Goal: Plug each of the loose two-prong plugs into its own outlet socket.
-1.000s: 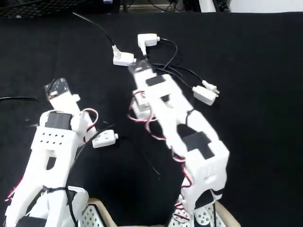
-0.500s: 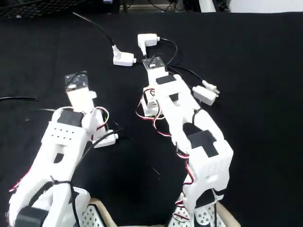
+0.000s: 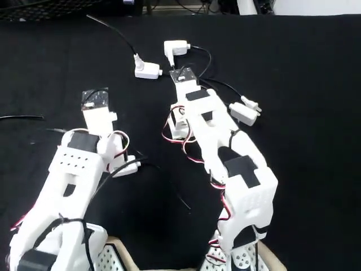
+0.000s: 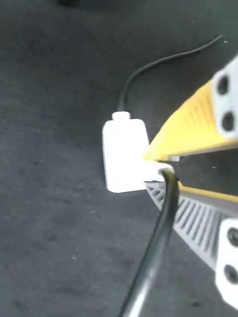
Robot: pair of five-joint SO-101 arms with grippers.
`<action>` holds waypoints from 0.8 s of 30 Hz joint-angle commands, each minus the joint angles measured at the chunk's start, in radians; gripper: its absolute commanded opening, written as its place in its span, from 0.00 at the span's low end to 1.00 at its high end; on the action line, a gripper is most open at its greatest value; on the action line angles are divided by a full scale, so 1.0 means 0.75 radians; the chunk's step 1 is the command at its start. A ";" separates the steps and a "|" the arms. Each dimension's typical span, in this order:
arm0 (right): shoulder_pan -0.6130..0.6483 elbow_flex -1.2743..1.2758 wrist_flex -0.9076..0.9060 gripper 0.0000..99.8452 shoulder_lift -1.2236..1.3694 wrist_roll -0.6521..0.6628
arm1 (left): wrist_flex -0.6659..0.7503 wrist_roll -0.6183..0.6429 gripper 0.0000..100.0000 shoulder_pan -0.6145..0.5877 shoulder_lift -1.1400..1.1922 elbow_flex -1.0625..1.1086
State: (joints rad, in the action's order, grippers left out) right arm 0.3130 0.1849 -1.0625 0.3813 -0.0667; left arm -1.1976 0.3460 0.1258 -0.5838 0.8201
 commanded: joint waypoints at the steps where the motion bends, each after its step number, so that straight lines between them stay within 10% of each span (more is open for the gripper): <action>1: -0.012 -0.042 -0.004 0.38 -0.009 -0.008 | -0.143 0.002 0.03 -0.015 -0.092 -0.097; 24: -0.010 -0.044 -0.004 0.38 -0.007 -0.008 | -0.035 -0.012 0.03 -0.132 0.127 -0.132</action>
State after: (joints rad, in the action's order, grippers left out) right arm 0.3130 0.1849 -1.0625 0.3813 -0.0667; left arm -1.2283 0.3399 0.0353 -0.4918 0.7725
